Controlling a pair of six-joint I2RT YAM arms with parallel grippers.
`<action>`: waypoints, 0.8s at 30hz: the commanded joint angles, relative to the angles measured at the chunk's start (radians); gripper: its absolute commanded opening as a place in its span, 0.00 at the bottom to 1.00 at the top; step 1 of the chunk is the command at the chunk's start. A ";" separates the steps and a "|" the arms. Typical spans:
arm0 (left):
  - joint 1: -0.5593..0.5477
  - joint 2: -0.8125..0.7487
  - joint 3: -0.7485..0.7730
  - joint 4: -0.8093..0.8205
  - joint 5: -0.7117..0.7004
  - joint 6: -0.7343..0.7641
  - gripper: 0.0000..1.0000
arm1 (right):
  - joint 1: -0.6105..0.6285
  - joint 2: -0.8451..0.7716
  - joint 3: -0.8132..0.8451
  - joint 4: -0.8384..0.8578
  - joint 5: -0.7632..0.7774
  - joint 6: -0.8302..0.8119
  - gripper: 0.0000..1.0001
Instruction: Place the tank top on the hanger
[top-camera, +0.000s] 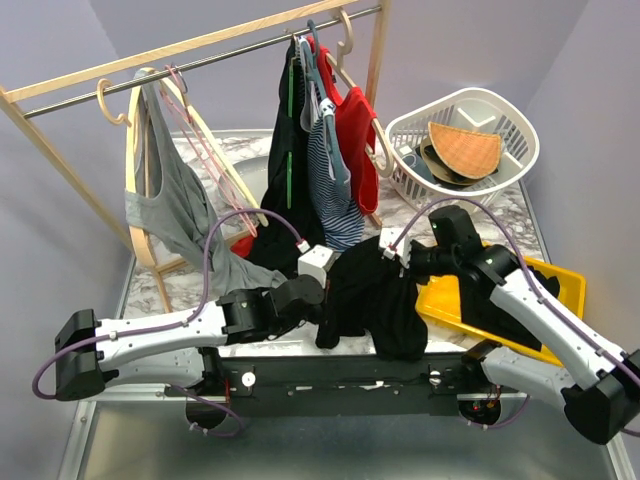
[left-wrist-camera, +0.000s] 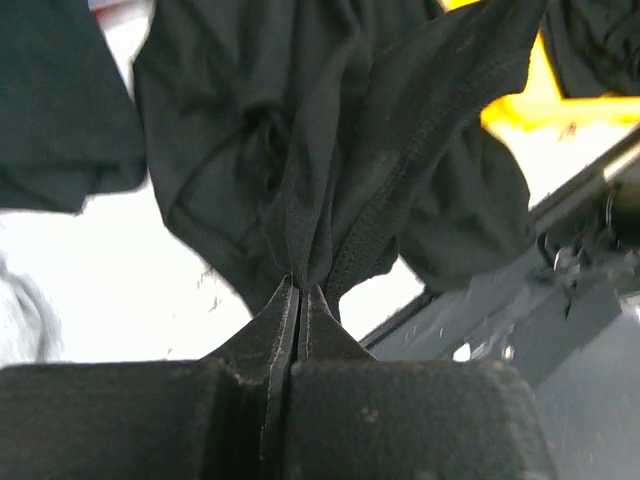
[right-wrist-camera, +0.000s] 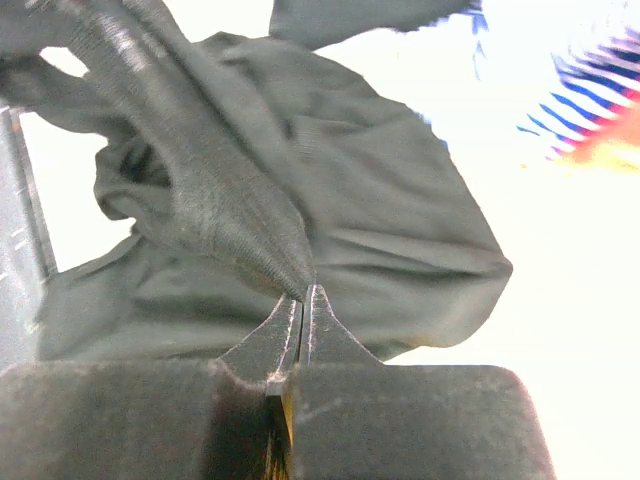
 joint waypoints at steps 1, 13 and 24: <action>0.018 0.101 0.128 0.023 -0.137 0.078 0.00 | -0.053 -0.019 -0.043 0.100 0.111 0.103 0.01; 0.059 0.350 0.249 0.029 -0.261 0.071 0.28 | -0.064 0.103 -0.044 0.181 0.302 0.202 0.15; 0.053 0.264 0.275 0.030 0.080 0.201 0.90 | -0.107 0.050 -0.024 0.117 0.153 0.198 0.71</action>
